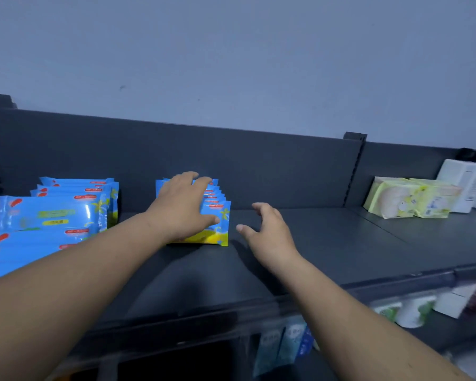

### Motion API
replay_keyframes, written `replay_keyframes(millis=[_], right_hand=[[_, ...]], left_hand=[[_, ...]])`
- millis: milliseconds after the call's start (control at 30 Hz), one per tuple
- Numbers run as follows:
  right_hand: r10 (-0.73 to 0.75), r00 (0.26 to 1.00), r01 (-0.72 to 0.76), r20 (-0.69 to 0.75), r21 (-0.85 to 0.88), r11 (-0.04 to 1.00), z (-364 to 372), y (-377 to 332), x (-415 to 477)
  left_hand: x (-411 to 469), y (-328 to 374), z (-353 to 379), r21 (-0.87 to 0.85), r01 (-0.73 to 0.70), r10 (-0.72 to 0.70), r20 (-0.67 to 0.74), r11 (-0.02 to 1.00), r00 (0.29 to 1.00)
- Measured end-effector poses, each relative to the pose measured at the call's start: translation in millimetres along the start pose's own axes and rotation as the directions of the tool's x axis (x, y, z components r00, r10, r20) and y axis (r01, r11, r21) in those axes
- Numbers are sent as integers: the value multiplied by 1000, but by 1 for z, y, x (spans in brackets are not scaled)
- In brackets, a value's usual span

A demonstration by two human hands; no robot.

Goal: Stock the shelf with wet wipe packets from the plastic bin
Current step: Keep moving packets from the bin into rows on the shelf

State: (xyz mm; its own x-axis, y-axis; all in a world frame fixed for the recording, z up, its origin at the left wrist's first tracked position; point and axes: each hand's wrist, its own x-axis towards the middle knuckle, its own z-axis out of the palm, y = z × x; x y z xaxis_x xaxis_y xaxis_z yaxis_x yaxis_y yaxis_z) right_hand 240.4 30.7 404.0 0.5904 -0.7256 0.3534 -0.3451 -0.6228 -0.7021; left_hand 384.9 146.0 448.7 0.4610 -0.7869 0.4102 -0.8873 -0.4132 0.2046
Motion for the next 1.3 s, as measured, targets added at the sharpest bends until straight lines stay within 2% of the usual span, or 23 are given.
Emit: replay_keyframes(millis=[133,300,567,733,800,867,967,1067,1300], right_hand=[[-62,997,50,-53,-197,979,-37,19,-23],[-92,985,28,-146,-393,919,-89,58,-62],[19,978,-134,-206,-561,817,-167,143,-138],[110,962,-236,-249,-562,793,-201,193,-196],[151,952,-279,-265,-557,782,-213,212,-219],[205,941,-325,-270,-549,770,-222,231,-241],[291,914,-400,-281,-518,756,-231,256,-272],[372,884,-467,-283,-504,727,-237,278,-301],[550,785,-617,-285,-433,657,-238,338,-371]], left_hand=[[-6,42,7,18,-129,130,-25,991,991],[-17,112,28,48,-291,293,-29,955,956],[-53,225,82,-1,-517,516,62,856,855],[-76,282,128,-4,-547,540,161,837,826],[-88,299,146,15,-549,543,129,836,830],[-102,315,163,16,-610,608,61,793,792],[-122,340,189,-85,-657,661,16,749,750],[-141,366,216,-143,-655,668,88,742,739],[-189,412,291,-201,-664,689,310,721,655]])
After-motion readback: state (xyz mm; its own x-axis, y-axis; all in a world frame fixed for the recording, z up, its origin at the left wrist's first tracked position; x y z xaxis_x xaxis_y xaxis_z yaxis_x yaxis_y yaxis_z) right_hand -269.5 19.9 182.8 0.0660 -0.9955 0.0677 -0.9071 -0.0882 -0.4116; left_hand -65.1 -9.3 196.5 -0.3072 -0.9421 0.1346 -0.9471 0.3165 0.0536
